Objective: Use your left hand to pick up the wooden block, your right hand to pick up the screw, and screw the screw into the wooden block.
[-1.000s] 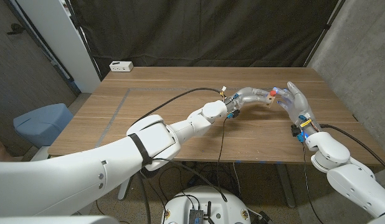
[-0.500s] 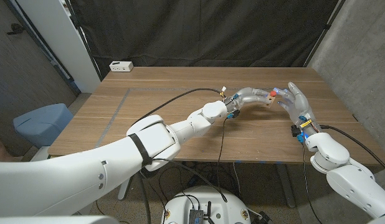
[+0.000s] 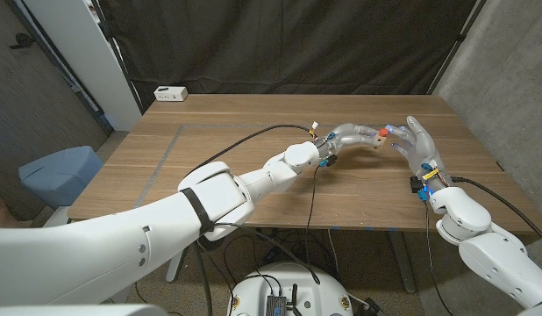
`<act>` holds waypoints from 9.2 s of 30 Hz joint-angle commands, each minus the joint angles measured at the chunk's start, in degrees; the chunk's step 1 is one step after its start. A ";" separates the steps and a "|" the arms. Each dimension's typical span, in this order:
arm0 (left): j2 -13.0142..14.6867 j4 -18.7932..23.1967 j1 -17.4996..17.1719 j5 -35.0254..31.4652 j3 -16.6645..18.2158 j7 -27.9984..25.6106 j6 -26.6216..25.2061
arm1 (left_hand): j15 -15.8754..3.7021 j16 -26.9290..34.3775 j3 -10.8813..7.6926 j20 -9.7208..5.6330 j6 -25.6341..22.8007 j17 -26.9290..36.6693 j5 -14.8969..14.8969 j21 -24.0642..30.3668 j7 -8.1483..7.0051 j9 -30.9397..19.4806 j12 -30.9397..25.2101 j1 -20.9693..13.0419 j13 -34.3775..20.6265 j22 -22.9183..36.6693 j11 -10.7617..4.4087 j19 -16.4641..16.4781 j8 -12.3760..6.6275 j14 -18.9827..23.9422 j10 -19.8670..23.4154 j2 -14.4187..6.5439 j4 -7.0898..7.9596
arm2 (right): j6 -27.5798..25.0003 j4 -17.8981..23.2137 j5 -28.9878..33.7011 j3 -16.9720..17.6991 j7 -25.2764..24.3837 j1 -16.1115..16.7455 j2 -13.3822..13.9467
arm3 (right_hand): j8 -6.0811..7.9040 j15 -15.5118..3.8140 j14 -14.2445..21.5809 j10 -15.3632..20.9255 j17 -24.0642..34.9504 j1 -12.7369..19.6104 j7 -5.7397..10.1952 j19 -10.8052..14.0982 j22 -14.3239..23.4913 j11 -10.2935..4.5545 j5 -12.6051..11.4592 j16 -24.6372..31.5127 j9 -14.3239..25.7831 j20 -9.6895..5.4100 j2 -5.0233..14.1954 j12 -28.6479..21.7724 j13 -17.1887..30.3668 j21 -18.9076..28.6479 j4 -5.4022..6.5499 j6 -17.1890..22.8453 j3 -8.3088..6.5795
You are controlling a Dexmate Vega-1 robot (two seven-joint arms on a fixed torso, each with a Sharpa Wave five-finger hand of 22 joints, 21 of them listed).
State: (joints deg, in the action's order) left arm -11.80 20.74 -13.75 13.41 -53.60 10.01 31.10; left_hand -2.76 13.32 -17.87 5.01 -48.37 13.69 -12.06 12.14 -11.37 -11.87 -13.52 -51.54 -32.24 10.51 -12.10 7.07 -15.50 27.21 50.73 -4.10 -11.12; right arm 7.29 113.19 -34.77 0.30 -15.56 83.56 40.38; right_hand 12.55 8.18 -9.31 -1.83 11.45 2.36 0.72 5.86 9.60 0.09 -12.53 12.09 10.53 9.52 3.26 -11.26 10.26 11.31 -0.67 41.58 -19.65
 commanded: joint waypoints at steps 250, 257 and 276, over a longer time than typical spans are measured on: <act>1.61 4.23 0.75 1.34 -0.69 -1.26 -7.60 | -5.50 -0.01 -2.45 -0.06 -4.49 0.36 -0.31 0.00 1.72 -0.18 -0.93 0.82 -0.26 0.20 -0.16 0.61 -0.36 0.49 0.60 -2.11 2.41 | -3.44 -2.91 -3.82 -3.80 0.86 -5.89 2.35 | -0.85 1.23 -3.00 -6.56 0.31 -0.36 1.77 -1.91 0.20 3.31 -0.51 -0.47 0.22 1.14 -0.34 0.22 0.19 -0.42 0.12 -13.46 1.36; 1.64 4.33 0.82 1.43 -0.67 -1.29 -8.06 | -5.46 -0.02 -2.45 -0.06 -4.48 0.36 -0.31 -0.01 1.82 -0.18 -0.93 0.85 -0.27 0.19 -0.16 0.59 -0.35 0.51 0.59 -2.12 2.43 | -3.50 -2.93 -3.85 -3.84 0.68 -5.90 2.31 | -0.65 1.21 -2.83 -6.26 0.29 -0.33 1.69 -1.81 0.20 3.21 -0.53 -0.40 0.22 1.11 -0.30 0.12 0.19 -0.38 0.15 -12.73 1.38; 1.50 4.33 1.01 1.49 -0.83 -1.17 -8.37 | -5.55 -0.03 -2.43 -0.06 -4.57 0.36 -0.31 -0.02 1.73 -0.18 -0.91 0.97 -0.26 0.20 -0.17 0.58 -0.39 0.52 0.54 -2.14 2.51 | -3.61 -1.63 -2.98 -3.14 -1.32 -4.58 2.01 | 0.20 0.96 -1.73 -4.47 0.19 -0.11 0.97 -0.79 0.19 3.07 -0.64 -0.06 0.26 0.79 -0.16 -0.34 0.18 -0.08 0.14 -9.20 1.38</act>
State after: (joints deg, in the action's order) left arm -10.23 25.01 -12.90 14.86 -54.29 8.73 22.80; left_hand -2.76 13.32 -17.88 5.01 -48.35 13.87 -12.11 12.14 -11.36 -11.87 -13.52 -51.54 -32.24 10.51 -12.20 7.07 -15.28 27.21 50.63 -4.10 -11.12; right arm 3.80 110.72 -38.22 -3.37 -15.94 78.10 42.60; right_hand 12.45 9.41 -9.74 -6.72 11.44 2.44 1.72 4.62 9.60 2.99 -12.96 11.75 10.54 10.12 2.72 -11.26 10.26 10.85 -0.47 31.76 -18.58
